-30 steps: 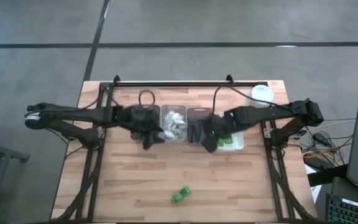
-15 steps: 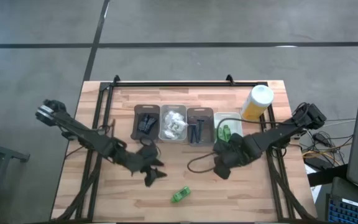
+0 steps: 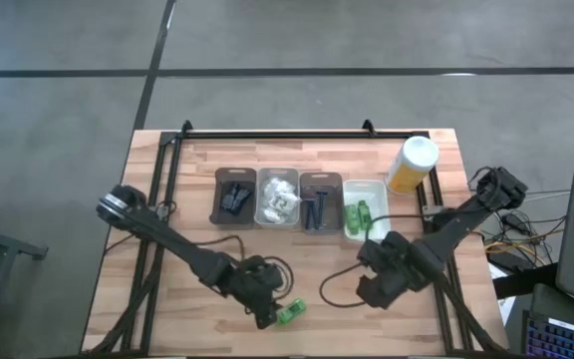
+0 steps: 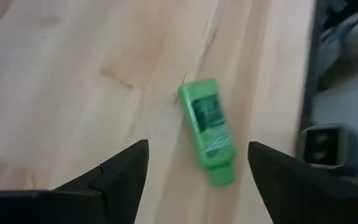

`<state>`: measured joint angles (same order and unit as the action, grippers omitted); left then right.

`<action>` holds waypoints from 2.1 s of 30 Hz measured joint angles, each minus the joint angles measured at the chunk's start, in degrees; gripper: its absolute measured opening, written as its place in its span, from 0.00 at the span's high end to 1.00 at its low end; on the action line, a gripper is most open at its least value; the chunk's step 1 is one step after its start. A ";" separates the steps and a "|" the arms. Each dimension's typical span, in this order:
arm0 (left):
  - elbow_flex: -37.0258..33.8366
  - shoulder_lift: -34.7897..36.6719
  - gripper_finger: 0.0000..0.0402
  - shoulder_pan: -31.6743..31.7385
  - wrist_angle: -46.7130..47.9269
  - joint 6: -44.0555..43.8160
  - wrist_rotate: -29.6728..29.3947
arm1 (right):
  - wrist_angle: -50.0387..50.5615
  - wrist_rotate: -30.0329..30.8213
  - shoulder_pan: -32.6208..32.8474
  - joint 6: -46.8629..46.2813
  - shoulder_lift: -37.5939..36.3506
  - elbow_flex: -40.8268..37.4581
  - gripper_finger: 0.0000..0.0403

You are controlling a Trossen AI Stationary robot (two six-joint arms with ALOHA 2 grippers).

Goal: Pick & Place Travel size toiletries
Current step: Put the green shampoo into the white bin

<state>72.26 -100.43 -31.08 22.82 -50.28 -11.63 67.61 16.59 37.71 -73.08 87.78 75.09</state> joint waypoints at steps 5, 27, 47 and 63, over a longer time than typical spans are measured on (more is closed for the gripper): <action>4.40 -5.75 0.30 -0.80 0.73 2.95 0.28 | 1.68 0.45 3.11 -5.10 -0.56 -0.02 0.13; 16.12 -20.78 0.18 -2.25 11.37 -0.70 -0.30 | 2.93 3.24 6.32 -10.51 -0.51 -0.11 0.10; 15.53 -21.21 0.43 -1.38 8.38 24.10 -1.36 | 2.90 4.60 9.92 -14.32 -0.51 -0.32 0.10; 15.47 -21.32 0.52 1.06 5.21 30.79 3.80 | 0.57 4.45 12.27 -17.05 -0.49 -0.39 0.10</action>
<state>87.72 -121.75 -30.02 28.03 -19.49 -7.84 68.19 21.04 49.98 -90.13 87.29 74.70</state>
